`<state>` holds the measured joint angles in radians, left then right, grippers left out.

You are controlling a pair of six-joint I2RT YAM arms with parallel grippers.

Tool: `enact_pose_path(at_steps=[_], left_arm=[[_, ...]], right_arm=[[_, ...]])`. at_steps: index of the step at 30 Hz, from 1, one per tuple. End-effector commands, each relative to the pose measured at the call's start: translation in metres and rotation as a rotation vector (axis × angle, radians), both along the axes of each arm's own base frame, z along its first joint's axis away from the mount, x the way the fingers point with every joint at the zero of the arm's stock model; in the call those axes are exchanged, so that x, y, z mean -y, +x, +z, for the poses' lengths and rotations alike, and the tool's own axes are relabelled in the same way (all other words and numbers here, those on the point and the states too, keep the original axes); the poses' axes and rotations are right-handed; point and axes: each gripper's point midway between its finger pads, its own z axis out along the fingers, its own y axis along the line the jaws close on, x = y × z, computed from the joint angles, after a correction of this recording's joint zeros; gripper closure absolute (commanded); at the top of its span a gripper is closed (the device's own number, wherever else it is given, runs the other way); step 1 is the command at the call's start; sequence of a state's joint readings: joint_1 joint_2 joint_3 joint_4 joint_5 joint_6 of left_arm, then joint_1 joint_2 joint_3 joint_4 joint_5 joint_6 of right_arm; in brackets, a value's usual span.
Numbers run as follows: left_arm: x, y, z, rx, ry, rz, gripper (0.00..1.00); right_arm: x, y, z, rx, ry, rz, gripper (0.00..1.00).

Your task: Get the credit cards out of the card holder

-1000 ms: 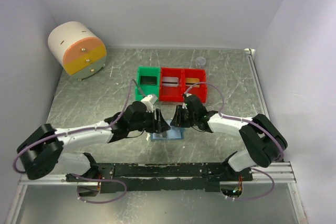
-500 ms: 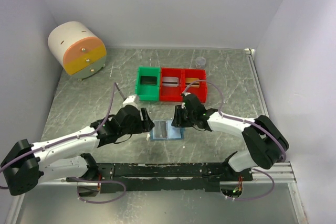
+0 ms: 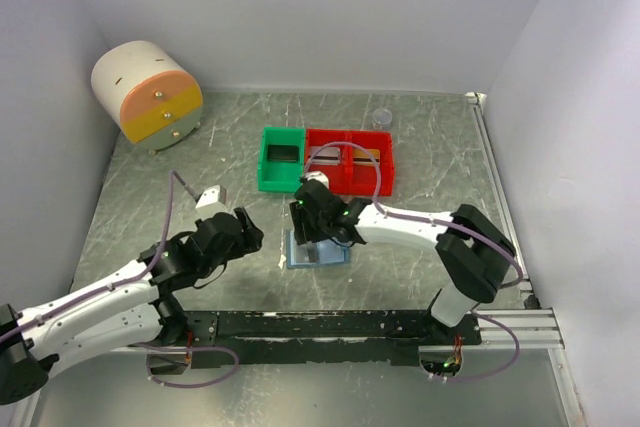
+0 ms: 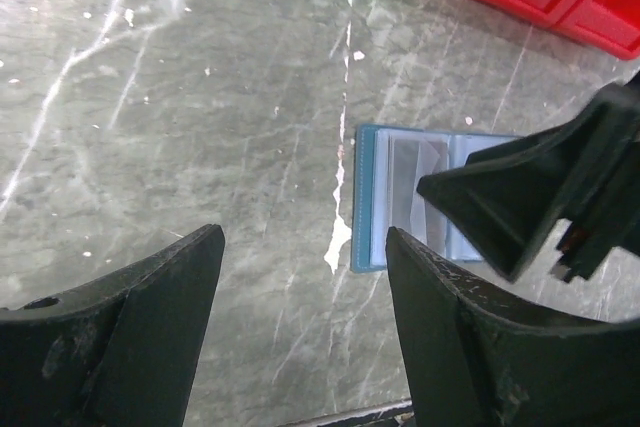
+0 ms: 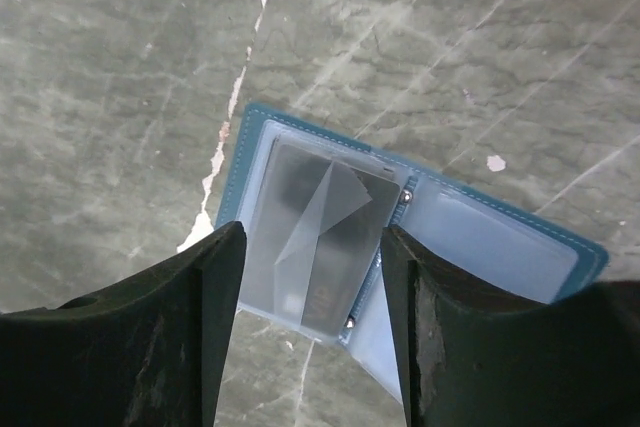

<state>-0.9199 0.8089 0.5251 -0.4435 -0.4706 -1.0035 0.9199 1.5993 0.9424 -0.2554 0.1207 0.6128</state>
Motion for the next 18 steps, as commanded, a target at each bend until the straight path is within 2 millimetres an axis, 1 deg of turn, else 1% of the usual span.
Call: enact_pose_path(at_steps=[1,5,7,9,11,13,16,18], left_arm=[[-0.023,-0.002,-0.003,0.01,0.041,0.069,0.22],[-0.027,-0.004,-0.004,0.006,0.047,0.073,0.22],[-0.027,-0.004,-0.004,0.011,0.046,0.07,0.22],[-0.025,-0.003,-0.003,0.016,0.045,0.062,0.22],[-0.023,-0.002,-0.002,0.022,0.042,0.056,0.22],[-0.021,-0.001,-0.001,0.024,0.043,0.052,0.22],[-0.019,0.0,-0.002,0.018,0.051,0.047,0.22],[-0.018,0.0,-0.004,0.015,0.055,0.04,0.22]], right_arm=[[0.005,-0.005,-0.024,-0.02,-0.106,-0.049,0.41],[-0.006,-0.013,-0.031,-0.025,-0.118,-0.022,0.33],[-0.005,-0.015,-0.038,-0.041,-0.132,-0.021,0.3],[-0.012,-0.012,-0.036,-0.041,-0.139,-0.013,0.28],[-0.011,-0.012,-0.038,-0.04,-0.164,-0.018,0.27],[-0.009,-0.012,-0.04,-0.037,-0.187,-0.03,0.28],[-0.003,-0.014,-0.045,-0.039,-0.207,-0.041,0.37],[-0.004,-0.017,-0.046,-0.045,-0.187,-0.036,0.4]])
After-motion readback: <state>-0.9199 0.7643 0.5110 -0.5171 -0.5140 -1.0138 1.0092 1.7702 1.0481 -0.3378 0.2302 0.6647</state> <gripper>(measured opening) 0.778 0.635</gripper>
